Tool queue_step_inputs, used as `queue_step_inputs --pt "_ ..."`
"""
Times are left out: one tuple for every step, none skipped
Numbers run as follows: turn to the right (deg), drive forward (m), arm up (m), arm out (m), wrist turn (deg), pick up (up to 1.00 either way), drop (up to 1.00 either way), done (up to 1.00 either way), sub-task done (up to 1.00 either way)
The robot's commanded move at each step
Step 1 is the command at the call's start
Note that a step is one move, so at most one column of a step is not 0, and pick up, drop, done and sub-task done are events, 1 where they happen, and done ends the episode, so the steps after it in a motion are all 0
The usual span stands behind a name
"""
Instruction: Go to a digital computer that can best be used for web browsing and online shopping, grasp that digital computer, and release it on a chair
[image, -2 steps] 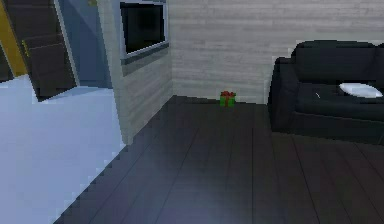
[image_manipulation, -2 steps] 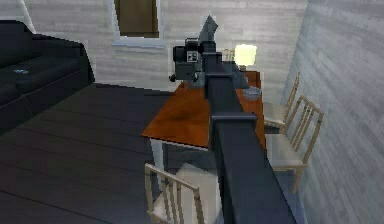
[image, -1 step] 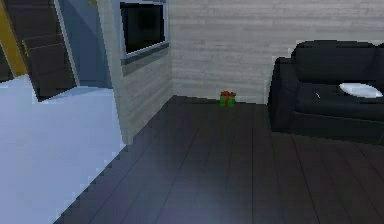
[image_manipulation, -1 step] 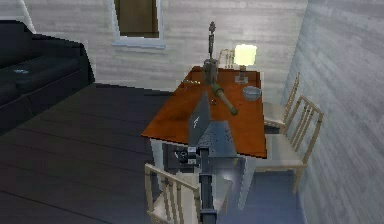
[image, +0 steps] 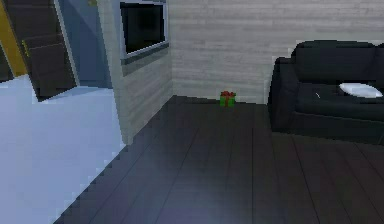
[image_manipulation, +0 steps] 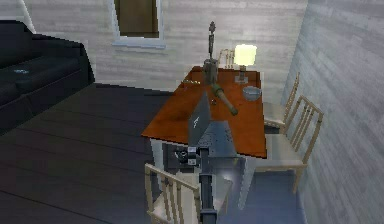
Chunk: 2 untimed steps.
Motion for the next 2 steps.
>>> queue_step_inputs --pt "0.0 0.0 0.0 0.0 0.0 0.0 1.0 0.0 0.0" --pt "0.0 0.0 0.1 0.0 0.0 0.0 0.0 0.0 0.0"
